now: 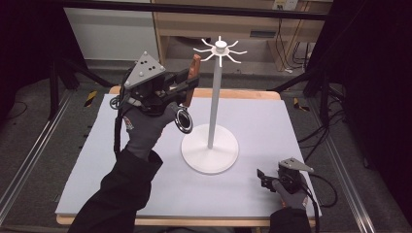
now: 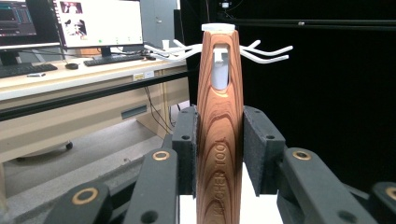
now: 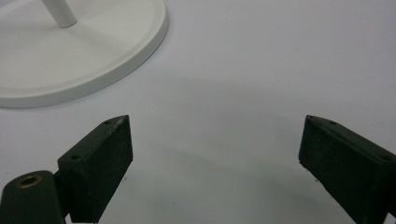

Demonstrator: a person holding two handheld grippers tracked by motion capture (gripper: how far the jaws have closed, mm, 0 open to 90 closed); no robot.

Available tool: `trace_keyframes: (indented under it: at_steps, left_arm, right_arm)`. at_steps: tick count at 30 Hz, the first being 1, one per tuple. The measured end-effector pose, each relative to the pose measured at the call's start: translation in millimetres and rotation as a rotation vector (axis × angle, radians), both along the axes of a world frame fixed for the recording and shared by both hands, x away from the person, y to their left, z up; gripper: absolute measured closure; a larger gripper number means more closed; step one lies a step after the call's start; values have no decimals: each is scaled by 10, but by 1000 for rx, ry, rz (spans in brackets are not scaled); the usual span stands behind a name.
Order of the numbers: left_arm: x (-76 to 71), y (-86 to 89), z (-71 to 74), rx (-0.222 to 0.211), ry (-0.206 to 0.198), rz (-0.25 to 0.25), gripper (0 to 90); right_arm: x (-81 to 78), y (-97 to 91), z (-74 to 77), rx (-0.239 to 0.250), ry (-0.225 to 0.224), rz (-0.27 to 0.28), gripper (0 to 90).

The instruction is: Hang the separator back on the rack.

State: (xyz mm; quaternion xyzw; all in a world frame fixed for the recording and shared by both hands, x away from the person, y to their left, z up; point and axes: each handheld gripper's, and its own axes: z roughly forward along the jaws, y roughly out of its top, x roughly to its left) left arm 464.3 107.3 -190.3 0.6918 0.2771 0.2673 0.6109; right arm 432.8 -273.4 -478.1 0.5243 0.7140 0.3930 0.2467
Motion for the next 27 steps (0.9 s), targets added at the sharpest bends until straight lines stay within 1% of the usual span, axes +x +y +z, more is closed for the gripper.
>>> trace_keyframes:
  at_steps: [2,4,10,13,16,21,27]
  left_arm:
    - [11,-17,-5,3,5,-3,678]
    - [19,-34,-6,11,0,2,678]
    - [34,-63,10,12,1,6,678]
    - [47,-90,22,28,-1,13,678]
    - [68,-102,21,19,7,11,678]
    - [99,-125,10,25,12,15,678]
    - [146,-149,-16,15,22,16,678]
  right_arm:
    - [3,-2,-4,-5,-5,1,102]
    - [2,-2,-2,-3,-4,0,102]
    - [1,-3,1,-1,-4,-1,102]
    - [-1,-2,2,0,-3,-2,102]
    - [-3,-3,7,5,-1,-2,102]
    - [-2,-3,5,4,-1,-1,102]
    - [-4,-3,8,7,0,-1,102]
